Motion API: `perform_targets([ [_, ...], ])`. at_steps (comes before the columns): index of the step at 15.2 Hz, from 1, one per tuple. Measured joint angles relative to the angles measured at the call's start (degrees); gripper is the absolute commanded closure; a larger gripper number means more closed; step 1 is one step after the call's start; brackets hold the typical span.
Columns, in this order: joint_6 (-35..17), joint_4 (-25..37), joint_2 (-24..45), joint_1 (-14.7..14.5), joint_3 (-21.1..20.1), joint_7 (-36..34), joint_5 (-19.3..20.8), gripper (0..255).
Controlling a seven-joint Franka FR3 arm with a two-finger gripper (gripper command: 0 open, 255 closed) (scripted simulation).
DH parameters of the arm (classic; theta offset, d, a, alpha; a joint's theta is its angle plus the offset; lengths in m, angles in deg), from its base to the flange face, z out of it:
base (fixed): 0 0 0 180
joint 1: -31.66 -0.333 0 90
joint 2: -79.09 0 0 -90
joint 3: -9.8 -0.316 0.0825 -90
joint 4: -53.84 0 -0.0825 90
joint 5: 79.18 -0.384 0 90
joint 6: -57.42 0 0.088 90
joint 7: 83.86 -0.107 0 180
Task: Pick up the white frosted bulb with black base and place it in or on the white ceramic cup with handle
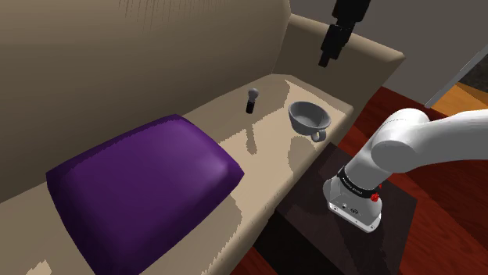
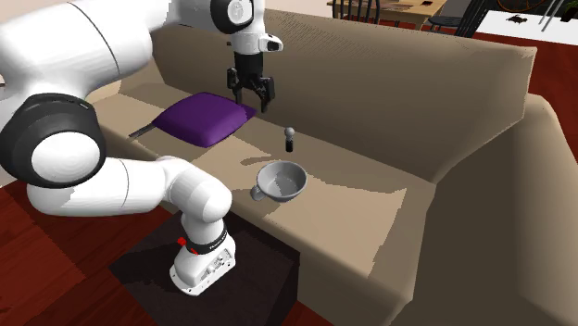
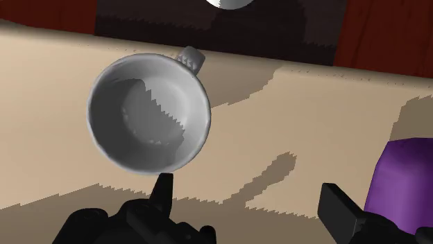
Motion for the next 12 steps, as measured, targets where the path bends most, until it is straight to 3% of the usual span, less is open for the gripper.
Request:
perform_targets([
  [3,-2.49,-1.11,1.16,0.16,0.41,0.05,-0.33,0],
  [12,-21.6,-5.37,13.92,0.33,2.06,0.06,-4.3,0],
])
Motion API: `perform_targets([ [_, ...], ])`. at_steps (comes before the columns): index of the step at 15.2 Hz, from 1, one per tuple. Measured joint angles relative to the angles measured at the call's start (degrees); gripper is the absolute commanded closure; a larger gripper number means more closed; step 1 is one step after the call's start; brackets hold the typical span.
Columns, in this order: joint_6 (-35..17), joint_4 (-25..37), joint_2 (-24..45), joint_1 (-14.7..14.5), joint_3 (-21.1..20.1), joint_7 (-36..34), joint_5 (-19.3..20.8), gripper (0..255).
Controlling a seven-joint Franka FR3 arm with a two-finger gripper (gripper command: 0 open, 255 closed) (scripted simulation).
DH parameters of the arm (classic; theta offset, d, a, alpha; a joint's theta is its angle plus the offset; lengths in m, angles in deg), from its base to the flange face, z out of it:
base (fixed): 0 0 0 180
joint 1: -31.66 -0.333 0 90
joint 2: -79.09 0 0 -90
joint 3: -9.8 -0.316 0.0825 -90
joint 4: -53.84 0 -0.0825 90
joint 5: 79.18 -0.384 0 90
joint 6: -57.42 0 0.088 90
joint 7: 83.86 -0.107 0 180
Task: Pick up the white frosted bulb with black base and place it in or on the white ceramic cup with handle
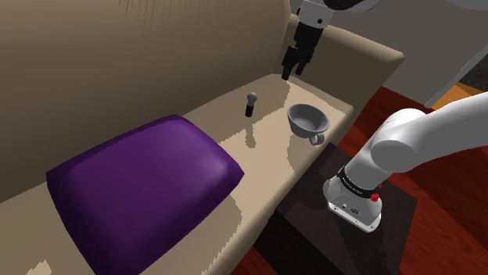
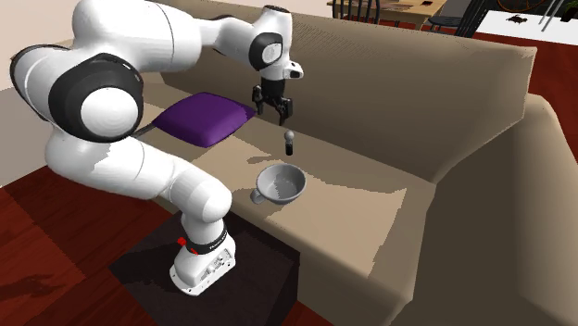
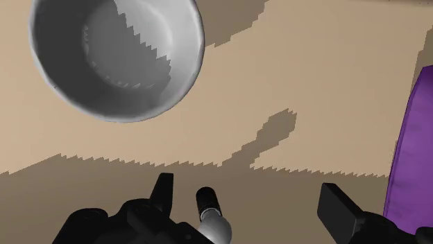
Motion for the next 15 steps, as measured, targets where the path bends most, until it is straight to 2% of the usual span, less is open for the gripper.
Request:
perform_targets([
  [5,-9.61,0.65,9.09,-0.36,1.21,1.15,-3.01,0],
  [10,-18.63,3.81,20.23,-1.33,2.03,2.92,-7.42,0],
  [15,-24.07,5.03,26.49,-1.74,2.5,4.98,-10.5,0],
])
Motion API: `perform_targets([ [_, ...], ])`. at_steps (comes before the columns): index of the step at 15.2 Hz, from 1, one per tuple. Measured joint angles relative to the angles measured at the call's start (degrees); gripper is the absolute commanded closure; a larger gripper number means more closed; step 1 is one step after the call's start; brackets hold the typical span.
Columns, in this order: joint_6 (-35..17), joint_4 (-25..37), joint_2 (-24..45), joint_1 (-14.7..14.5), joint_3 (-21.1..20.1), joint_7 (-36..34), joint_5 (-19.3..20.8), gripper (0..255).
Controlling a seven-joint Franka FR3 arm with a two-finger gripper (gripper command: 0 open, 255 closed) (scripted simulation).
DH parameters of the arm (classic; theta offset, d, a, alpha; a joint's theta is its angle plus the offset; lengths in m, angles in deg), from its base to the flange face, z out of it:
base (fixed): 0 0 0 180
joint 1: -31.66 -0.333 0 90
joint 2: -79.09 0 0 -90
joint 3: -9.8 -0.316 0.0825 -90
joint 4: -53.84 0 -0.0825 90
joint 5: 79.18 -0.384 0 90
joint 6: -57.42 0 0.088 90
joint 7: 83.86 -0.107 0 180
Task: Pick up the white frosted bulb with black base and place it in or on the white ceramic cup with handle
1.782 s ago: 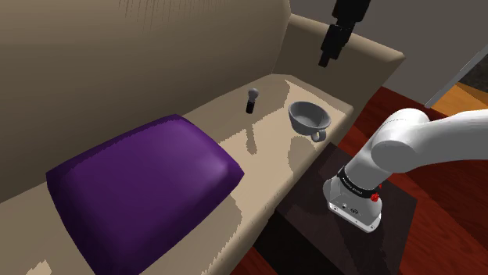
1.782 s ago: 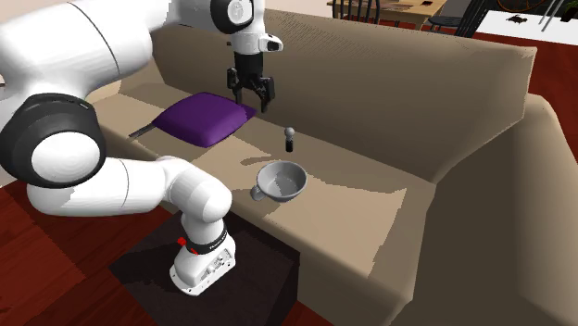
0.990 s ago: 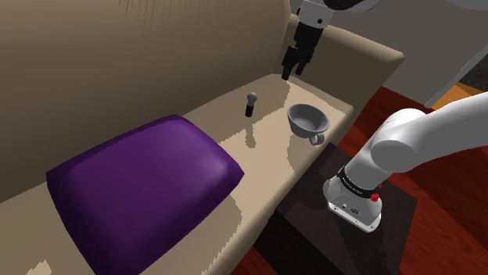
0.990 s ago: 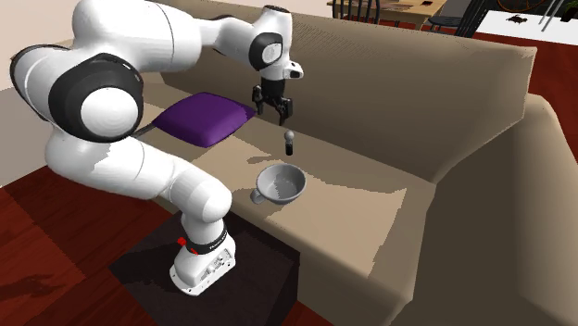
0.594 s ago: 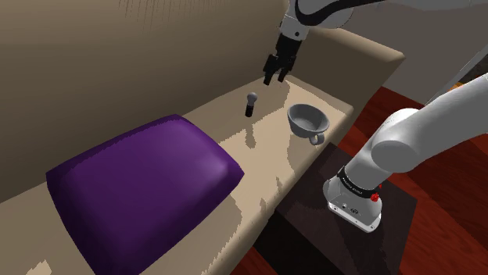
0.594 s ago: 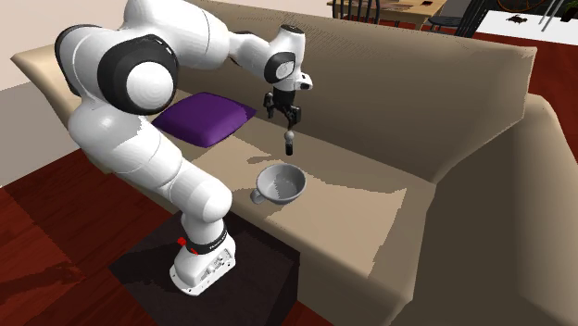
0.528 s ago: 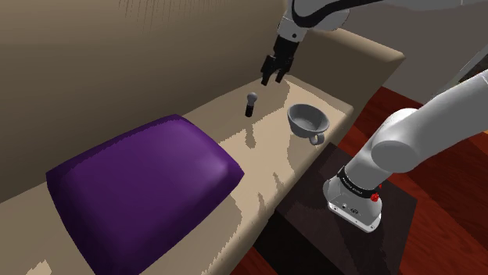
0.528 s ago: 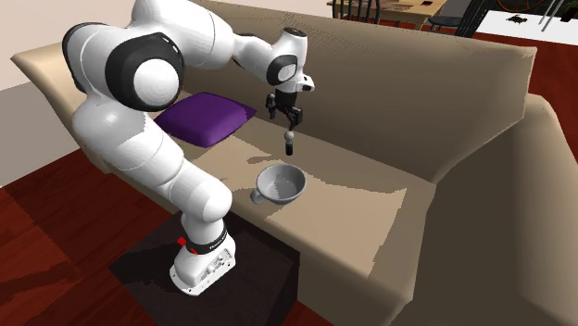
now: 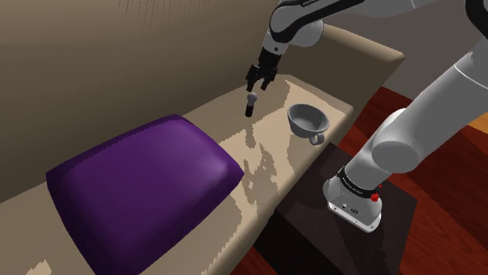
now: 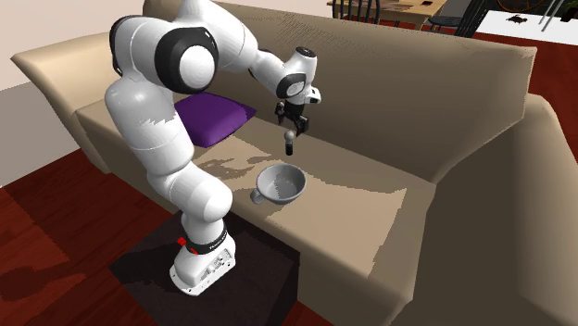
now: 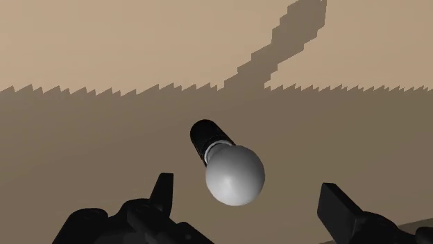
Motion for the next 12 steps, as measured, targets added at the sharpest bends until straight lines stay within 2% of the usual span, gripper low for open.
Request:
perform_targets([
  [5,-3.63,-1.27,2.32,-0.47,-0.34,0.78,-1.24,0],
  [11,-4.29,-1.33,2.9,-0.57,-0.42,0.92,-1.47,0],
  [12,-4.3,-1.33,2.91,-0.57,-0.42,0.92,-1.47,255],
])
